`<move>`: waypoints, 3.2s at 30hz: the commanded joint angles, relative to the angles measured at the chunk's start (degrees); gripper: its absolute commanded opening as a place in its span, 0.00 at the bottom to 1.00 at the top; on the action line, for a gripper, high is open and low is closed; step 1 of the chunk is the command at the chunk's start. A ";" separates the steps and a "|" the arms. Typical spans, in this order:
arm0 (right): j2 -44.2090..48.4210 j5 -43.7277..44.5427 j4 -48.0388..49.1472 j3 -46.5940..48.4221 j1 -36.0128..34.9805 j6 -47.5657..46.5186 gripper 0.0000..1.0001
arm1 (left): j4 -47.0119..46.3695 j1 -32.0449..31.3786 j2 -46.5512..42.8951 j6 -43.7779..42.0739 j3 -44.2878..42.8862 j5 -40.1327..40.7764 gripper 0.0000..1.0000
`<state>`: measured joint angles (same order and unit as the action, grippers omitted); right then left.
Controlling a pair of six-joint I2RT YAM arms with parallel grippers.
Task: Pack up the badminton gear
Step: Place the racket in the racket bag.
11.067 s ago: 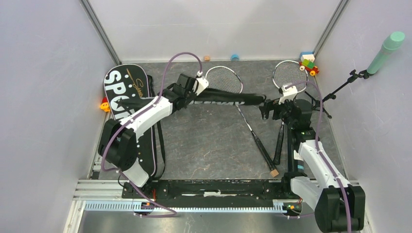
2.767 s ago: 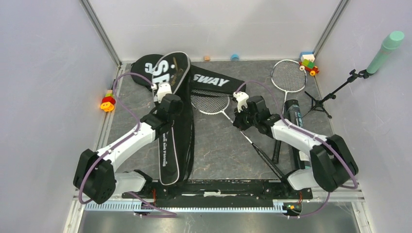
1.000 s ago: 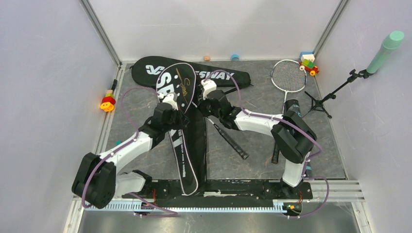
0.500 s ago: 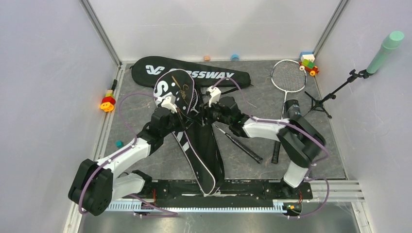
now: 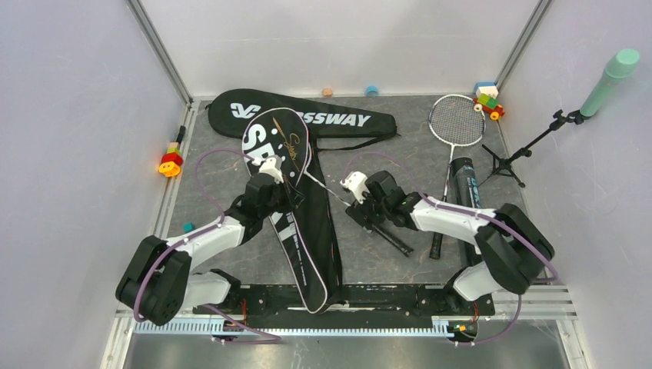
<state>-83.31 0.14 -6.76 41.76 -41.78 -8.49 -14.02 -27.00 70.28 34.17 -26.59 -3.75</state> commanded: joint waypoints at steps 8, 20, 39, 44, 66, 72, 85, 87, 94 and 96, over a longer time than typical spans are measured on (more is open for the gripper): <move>-10.03 -11.36 -6.78 2.23 -0.45 -1.36 0.41 | -4.98 0.02 2.53 -2.03 -0.38 -0.26 0.02; -4.06 -22.53 10.86 8.24 -3.37 23.44 0.00 | -3.87 -4.90 6.10 -2.47 -2.56 -3.95 0.02; -0.82 -22.40 16.52 9.86 -4.67 41.07 0.00 | -11.94 -12.81 5.05 -10.11 -2.04 -1.51 0.02; 1.42 -17.30 24.34 5.17 -4.97 49.36 0.00 | -13.55 -18.59 6.50 -11.86 -4.73 0.81 0.02; -5.62 -18.16 60.28 -1.47 -6.65 50.77 0.00 | -15.00 -21.16 -9.20 15.66 10.69 1.36 0.02; 4.74 -14.54 37.11 -3.32 -6.69 33.87 0.27 | -14.95 -21.07 -7.59 14.27 7.94 11.86 0.02; 13.36 -10.16 8.57 -3.72 -6.20 14.86 0.72 | -14.14 -13.74 -0.49 3.55 -1.88 4.35 0.02; 12.24 -12.10 7.45 -3.52 -5.51 14.21 0.65 | -14.06 -12.22 -0.53 1.91 -1.37 0.41 0.02; 2.61 -20.65 14.50 -1.55 -1.04 14.53 0.61 | -14.24 -9.40 -0.27 -0.07 -0.66 -7.19 0.02; -1.58 -19.95 16.29 -0.32 -0.19 15.31 0.60 | -14.95 -9.25 0.09 0.28 -0.68 -7.57 0.02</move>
<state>-78.96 -16.82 4.12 37.34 -44.03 7.11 -25.12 -36.56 70.08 37.28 -25.58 -6.33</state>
